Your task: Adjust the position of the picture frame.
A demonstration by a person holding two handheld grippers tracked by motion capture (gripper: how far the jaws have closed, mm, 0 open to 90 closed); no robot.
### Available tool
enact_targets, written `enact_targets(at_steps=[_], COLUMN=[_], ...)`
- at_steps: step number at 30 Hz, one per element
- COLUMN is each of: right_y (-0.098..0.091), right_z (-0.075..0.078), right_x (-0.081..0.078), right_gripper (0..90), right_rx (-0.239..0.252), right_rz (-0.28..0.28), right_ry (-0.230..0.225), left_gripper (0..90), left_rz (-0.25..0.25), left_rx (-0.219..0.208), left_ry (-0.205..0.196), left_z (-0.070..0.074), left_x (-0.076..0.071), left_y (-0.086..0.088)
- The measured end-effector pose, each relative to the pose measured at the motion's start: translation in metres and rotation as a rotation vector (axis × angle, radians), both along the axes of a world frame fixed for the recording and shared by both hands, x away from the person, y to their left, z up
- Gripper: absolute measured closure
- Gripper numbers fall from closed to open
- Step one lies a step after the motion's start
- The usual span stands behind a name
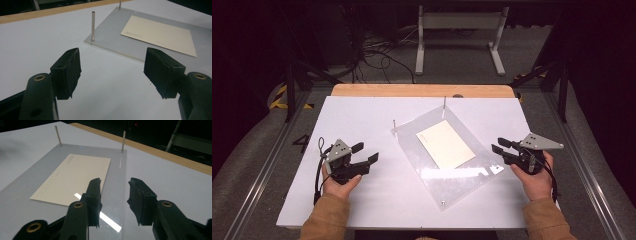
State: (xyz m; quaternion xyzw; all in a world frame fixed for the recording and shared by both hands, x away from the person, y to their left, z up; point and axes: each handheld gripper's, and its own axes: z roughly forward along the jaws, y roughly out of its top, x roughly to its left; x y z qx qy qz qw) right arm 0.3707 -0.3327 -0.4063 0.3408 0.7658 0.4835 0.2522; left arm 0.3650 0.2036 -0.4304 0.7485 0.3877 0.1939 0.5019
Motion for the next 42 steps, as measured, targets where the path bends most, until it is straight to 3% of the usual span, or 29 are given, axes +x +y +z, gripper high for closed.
enact_targets(at_steps=[3, 7, 10, 16, 26, 30, 42], right_y=[0.001, 0.003, 0.004, 0.004, 0.005, 0.005, 0.003], right_z=[0.0, 0.004, 0.007, -0.002, -0.018, -0.024, -0.033], right_x=[0.0, -0.001, 0.001, 0.01, 0.021, 0.025, 0.03], right_gripper=[61.4, 66.6, 64.8, 73.8, 89.3, 89.5, 89.6], right_rx=[0.025, -0.011, -0.077, -0.152, -0.244, -0.275, -0.282], right_rz=[-0.004, -0.025, -0.059, -0.081, -0.104, -0.104, -0.099], right_ry=[0.041, 0.06, 0.065, 0.215, 0.328, 0.346, 0.39], left_gripper=[30.2, 30.1, 29.9, 29.6, 28.9, 28.7, 28.1], left_rz=[0.002, 0.009, 0.011, 0.01, 0.01, 0.01, 0.008], left_rx=[-0.005, -0.004, 0.0, 0.006, 0.011, 0.017, 0.018], left_ry=[0.001, 0.004, 0.014, 0.017, 0.037, 0.041, 0.046], left_z=[0.001, 0.001, -0.001, -0.001, -0.003, -0.003, -0.004], left_x=[-0.001, 0.0, 0.0, 0.0, 0.001, 0.001, 0.001], left_y=[0.0, 0.001, 0.0, 0.0, 0.001, 0.001, 0.001])
